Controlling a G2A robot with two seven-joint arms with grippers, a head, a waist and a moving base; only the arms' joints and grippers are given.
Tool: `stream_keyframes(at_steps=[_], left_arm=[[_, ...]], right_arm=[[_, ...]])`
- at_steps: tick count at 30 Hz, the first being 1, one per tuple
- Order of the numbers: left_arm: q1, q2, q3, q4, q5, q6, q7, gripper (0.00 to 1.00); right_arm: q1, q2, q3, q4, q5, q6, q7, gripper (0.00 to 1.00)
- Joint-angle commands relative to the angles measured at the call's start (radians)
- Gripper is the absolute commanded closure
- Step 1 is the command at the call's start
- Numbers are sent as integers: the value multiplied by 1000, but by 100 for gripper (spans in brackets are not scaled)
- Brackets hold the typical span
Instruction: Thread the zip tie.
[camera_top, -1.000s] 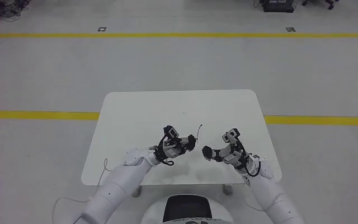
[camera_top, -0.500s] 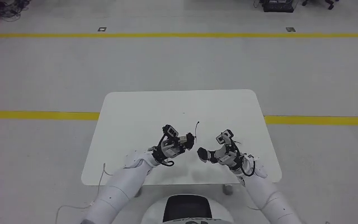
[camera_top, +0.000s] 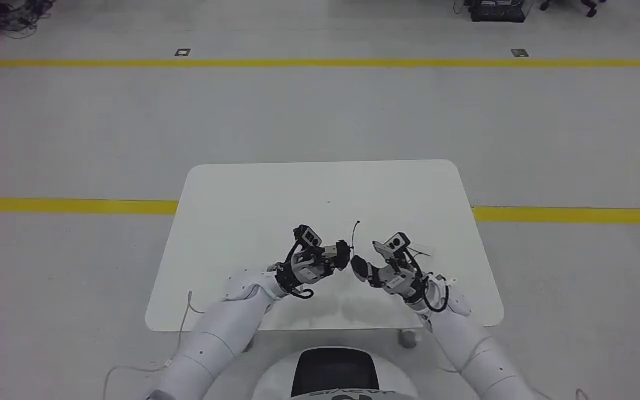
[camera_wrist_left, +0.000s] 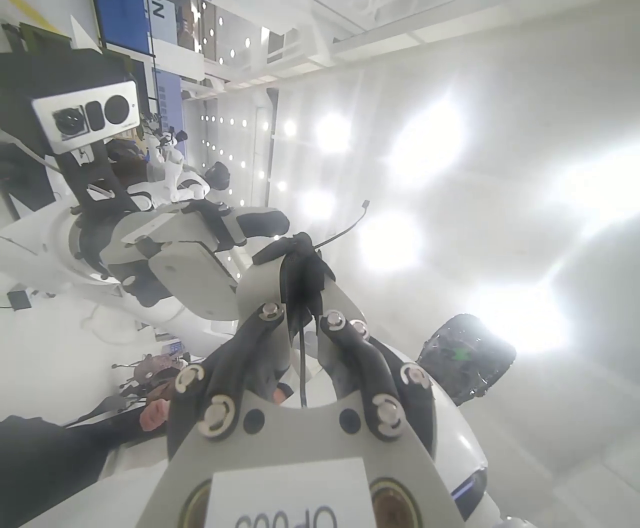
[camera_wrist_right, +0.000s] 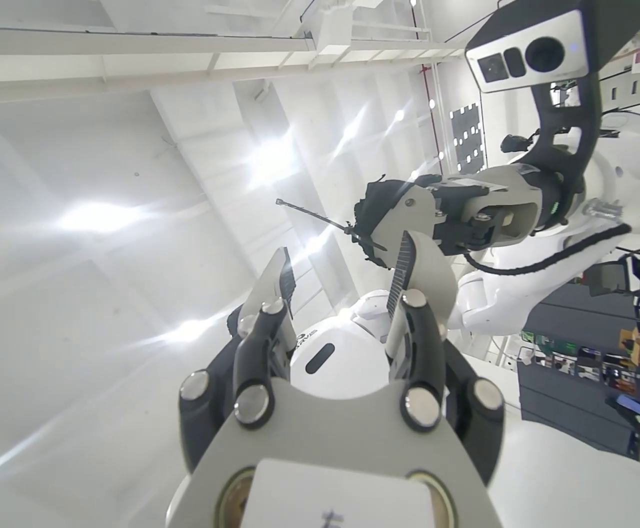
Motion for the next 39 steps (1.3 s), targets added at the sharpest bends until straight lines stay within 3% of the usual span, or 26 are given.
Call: stream_keyframes(at_steps=[1, 11, 17, 26, 39], left_arm=[[0, 0, 0, 0, 0, 0, 0, 100], [0, 0, 0, 0, 0, 0, 0, 100], [0, 0, 0, 0, 0, 0, 0, 100], [0, 0, 0, 0, 0, 0, 0, 100], [0, 0, 0, 0, 0, 0, 0, 100]], right_arm=[[3, -1, -2, 4, -1, 1, -1, 59], [15, -9, -12, 20, -3, 0, 6, 65], [21, -13, -17, 30, -7, -3, 13, 75], [27, -17, -22, 37, -10, -8, 13, 74], [33, -23, -28, 40, -1, -13, 13, 80]])
